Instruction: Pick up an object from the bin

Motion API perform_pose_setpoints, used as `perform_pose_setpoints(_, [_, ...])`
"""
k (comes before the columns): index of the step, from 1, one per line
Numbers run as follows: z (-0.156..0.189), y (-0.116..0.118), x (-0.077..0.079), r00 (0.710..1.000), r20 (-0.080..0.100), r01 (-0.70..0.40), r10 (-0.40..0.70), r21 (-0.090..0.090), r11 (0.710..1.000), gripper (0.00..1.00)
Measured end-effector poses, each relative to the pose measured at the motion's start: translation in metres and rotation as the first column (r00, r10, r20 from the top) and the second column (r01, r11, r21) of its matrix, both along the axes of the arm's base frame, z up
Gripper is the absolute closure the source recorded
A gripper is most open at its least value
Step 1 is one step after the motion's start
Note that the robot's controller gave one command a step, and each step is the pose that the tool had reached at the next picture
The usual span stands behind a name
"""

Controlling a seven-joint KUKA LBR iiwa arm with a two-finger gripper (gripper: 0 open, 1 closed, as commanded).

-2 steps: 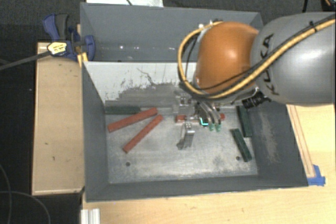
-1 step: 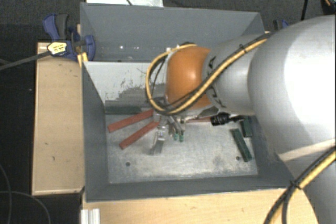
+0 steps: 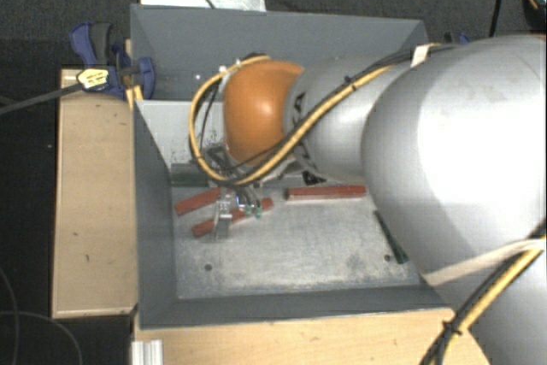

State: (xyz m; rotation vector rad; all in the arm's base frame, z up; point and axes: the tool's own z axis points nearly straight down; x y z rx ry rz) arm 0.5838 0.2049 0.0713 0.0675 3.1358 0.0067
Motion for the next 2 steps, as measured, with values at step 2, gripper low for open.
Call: perform_pose_setpoints(2, [0.137, -0.042, -0.026, 0.997, 0.005, -0.08, 0.08, -0.003, 0.997, 1.0])
